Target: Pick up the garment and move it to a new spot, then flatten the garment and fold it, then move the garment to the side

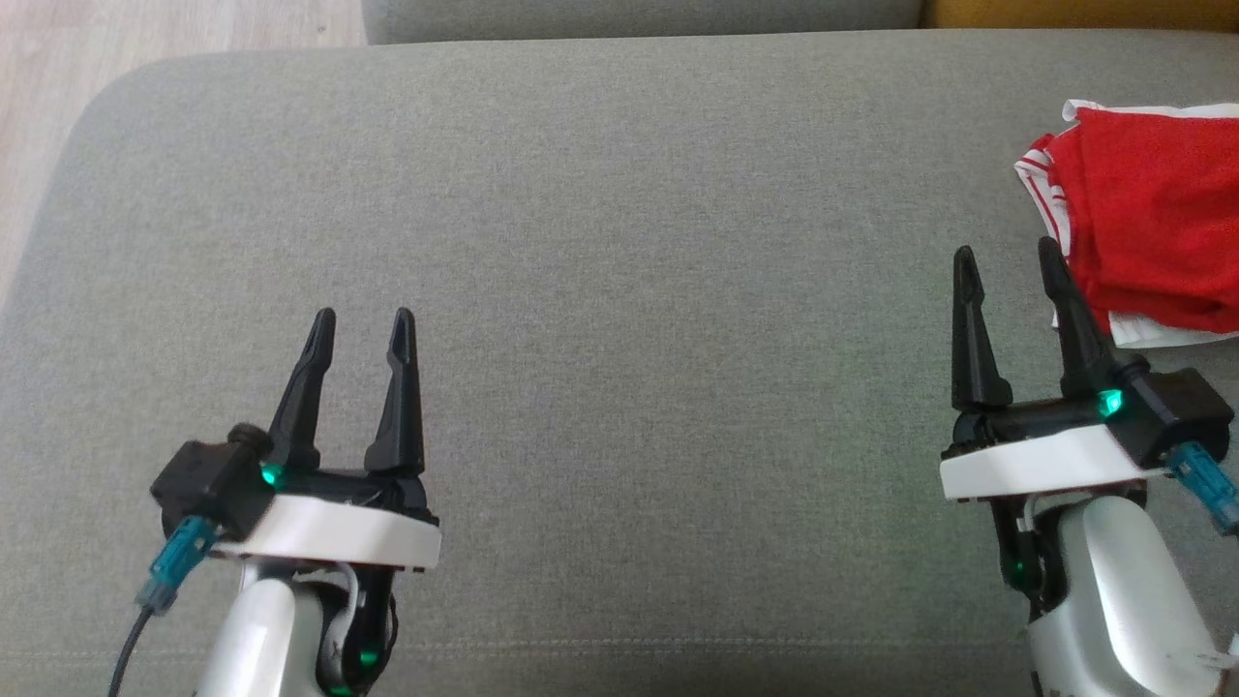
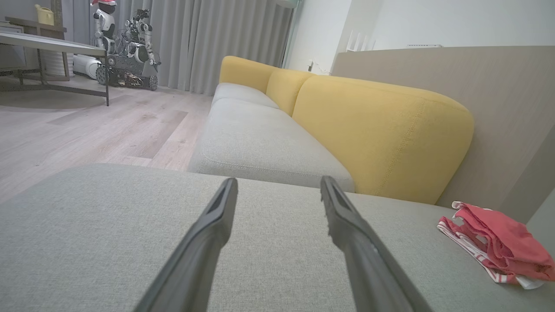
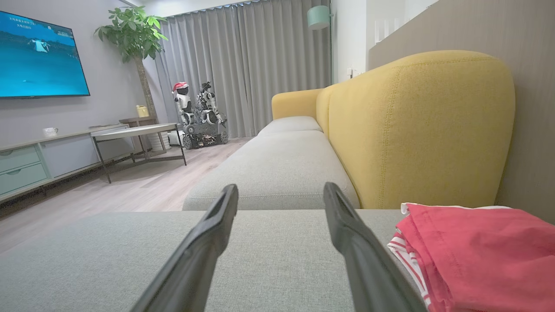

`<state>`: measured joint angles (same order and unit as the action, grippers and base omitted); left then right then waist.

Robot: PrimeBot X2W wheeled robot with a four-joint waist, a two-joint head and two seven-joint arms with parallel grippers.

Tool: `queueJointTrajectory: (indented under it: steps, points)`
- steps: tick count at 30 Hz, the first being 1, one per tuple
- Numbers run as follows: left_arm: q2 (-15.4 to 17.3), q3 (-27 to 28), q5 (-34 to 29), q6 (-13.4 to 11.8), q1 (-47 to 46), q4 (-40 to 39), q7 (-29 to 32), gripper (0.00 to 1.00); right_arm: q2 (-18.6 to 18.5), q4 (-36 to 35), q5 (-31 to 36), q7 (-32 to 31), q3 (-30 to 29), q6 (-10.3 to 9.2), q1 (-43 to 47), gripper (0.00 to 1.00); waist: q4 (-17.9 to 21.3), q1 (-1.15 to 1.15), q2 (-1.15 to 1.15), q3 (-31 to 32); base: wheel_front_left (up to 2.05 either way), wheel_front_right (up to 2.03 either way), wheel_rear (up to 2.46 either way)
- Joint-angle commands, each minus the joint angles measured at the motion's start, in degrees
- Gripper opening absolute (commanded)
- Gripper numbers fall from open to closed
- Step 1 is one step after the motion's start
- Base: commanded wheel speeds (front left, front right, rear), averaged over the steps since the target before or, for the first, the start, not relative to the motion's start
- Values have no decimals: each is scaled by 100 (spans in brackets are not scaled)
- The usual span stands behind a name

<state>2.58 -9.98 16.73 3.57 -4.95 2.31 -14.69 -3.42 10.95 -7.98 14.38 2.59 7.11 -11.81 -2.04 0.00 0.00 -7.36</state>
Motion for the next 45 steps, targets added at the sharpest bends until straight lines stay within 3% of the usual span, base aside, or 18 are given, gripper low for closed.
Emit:
queueJointTrajectory:
  steps: [1,16,17,45]
  points:
    - [30,237,39,35,-118,-219,-31,100,48,-226,41,62,99,37,-60,100,-2,0,0,-2,0,0,0]
    - [30,274,241,85,-105,-145,-31,100,53,-235,-7,62,117,37,-49,100,-33,0,0,-29,0,0,0]
    - [-1,55,246,51,7,32,0,0,8,-13,-4,-1,-13,-1,23,0,-32,0,0,-29,0,0,0]
    - [98,225,1845,116,47,482,332,0,-59,234,-1810,-347,-71,7,217,0,16,0,0,123,0,0,0]
